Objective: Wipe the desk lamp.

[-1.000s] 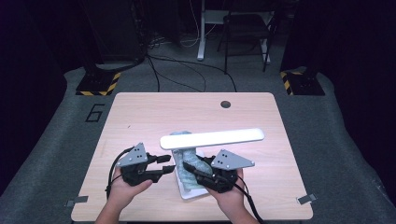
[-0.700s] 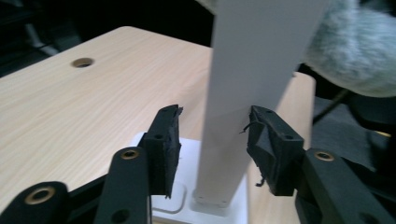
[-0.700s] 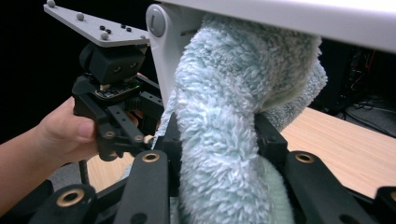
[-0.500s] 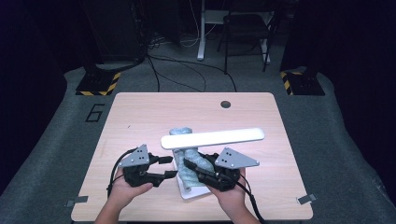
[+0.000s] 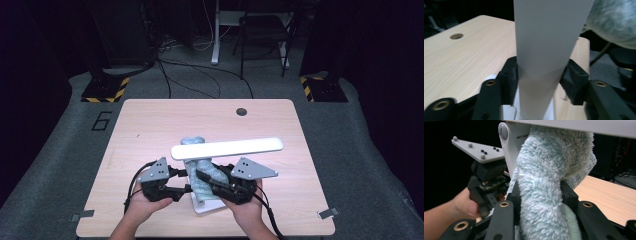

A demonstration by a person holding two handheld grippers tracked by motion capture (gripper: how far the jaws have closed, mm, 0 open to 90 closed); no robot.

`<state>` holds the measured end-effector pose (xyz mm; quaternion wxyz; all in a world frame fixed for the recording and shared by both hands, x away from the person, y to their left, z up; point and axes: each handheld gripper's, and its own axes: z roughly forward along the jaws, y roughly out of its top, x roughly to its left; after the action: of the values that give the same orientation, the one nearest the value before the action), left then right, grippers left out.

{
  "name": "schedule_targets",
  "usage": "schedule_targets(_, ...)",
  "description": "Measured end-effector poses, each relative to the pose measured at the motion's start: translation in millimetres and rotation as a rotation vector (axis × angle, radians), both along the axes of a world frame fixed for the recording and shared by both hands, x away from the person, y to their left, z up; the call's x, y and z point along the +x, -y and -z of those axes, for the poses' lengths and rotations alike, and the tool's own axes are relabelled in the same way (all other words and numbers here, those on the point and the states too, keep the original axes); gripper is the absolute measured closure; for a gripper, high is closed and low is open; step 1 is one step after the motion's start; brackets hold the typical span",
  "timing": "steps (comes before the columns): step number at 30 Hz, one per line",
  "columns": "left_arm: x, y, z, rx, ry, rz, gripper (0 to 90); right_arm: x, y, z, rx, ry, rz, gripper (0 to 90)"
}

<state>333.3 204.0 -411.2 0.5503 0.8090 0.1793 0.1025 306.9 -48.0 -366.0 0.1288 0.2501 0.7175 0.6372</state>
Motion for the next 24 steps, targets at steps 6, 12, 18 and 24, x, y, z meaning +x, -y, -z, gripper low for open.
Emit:
schedule_targets(6, -3.1, 2.1, 3.8, -0.023, 0.016, -0.025, 52.6, 3.9, -1.5, 8.4, -0.004, -0.033, -0.006, 64.1)
schedule_targets(12, -5.1, 4.2, 2.4, -0.007, 0.017, -0.041, 52.8, 0.2, -1.7, 9.3, -0.003, -0.036, 0.006, 65.0)
schedule_targets(18, -4.9, 5.0, 2.9, -0.006, 0.026, -0.048, 52.9, -3.7, -1.0, -5.9, 0.027, 0.004, 0.003, 65.5)
schedule_targets(24, -5.7, 6.0, 2.5, -0.002, 0.027, -0.064, 52.9, -3.6, -1.3, -10.3, 0.058, 0.037, 0.022, 66.8)
